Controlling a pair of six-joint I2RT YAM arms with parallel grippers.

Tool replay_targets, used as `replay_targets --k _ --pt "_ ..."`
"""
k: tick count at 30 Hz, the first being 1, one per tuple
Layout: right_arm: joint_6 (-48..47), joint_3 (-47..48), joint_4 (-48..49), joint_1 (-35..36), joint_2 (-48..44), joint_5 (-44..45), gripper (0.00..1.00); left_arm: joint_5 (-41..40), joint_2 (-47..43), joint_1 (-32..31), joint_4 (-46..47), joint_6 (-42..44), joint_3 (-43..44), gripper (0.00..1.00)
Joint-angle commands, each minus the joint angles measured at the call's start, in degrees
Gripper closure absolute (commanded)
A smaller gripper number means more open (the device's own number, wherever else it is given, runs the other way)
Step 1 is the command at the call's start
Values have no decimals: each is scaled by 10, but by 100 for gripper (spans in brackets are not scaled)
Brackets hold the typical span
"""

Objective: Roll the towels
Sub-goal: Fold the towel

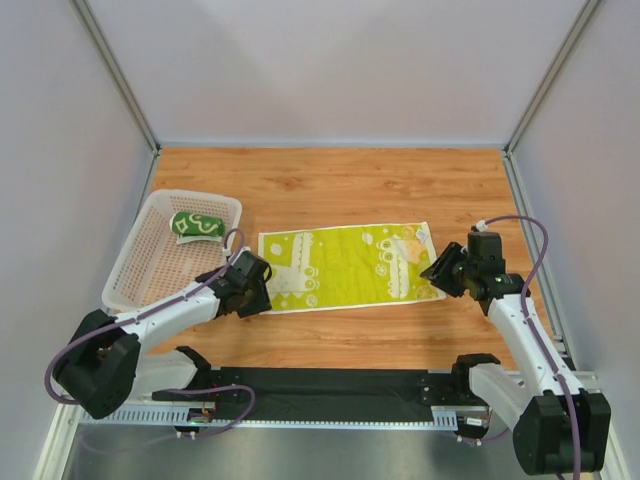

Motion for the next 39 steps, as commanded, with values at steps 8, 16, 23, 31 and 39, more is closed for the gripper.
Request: replay_targets --k 8,16,23,31,39 --pt "-17 4 -2 -1 10 1 60 15 45 2 15 -12 -8 71" --pt "-18 4 0 -1 33 15 60 -9 31 2 -28 -2 10 100" --pt "18 -30 0 -28 37 66 60 -39 -6 2 -80 13 38 100" --pt "12 -63 52 -73 104 18 61 -41 -14 3 -82 20 37 100" --pt "11 -81 95 -73 168 -14 62 -37 -11 5 -75 24 36 100"
